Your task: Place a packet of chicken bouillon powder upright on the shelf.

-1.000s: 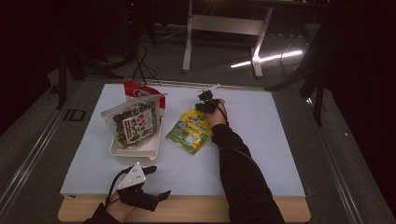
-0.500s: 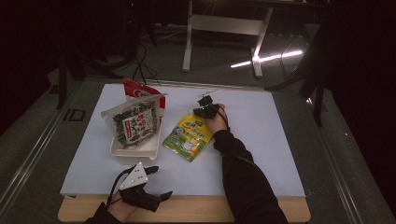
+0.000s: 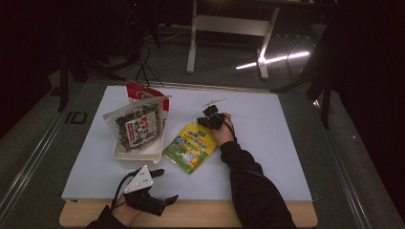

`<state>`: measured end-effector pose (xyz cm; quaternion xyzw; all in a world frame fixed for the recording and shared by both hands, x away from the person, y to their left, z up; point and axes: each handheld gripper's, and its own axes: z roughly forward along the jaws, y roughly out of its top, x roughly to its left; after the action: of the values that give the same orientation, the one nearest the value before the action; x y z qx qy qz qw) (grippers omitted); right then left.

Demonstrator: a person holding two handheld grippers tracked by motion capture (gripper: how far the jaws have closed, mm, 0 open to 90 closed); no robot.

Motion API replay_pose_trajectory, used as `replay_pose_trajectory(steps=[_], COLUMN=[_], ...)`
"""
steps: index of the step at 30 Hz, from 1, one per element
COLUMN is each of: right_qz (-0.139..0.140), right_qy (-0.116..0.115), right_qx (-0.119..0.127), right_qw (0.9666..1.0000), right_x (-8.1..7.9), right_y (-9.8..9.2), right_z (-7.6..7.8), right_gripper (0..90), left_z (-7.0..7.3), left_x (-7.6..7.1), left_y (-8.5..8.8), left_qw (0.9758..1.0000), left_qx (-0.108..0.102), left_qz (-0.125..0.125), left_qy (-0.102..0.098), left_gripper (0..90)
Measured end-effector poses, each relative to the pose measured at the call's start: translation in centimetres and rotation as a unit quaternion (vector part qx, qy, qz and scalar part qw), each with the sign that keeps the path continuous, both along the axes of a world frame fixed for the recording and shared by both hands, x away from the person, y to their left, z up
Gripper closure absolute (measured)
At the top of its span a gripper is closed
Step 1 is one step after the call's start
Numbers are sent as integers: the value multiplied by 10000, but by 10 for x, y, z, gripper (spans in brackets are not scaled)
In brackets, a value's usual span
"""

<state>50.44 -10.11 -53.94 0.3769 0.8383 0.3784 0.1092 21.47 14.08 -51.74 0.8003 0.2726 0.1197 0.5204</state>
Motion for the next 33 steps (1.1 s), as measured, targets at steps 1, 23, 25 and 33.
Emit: replay_pose_trajectory(steps=[1,23,25,33], right_qz=[21,1143,1239,1359], right_qy=[-21,148,155,348], right_qx=[21,464,383,207], right_qw=[10000,9923,9914,9899], right_x=[-3,-65,-70,-74], right_y=[0,52,61,82], right_z=[-1,19,15,8], right_gripper=[900,900,900,900], left_z=[0,-1,-1,0], left_x=[0,1,1,1], left_y=[0,0,0,1], left_qw=[10000,10000,10000,10000], left_qx=[1,8,3,6], left_qz=[-8,19,25,21], left_qy=[-2,-10,-10,-5], left_gripper=[44,44,44,44])
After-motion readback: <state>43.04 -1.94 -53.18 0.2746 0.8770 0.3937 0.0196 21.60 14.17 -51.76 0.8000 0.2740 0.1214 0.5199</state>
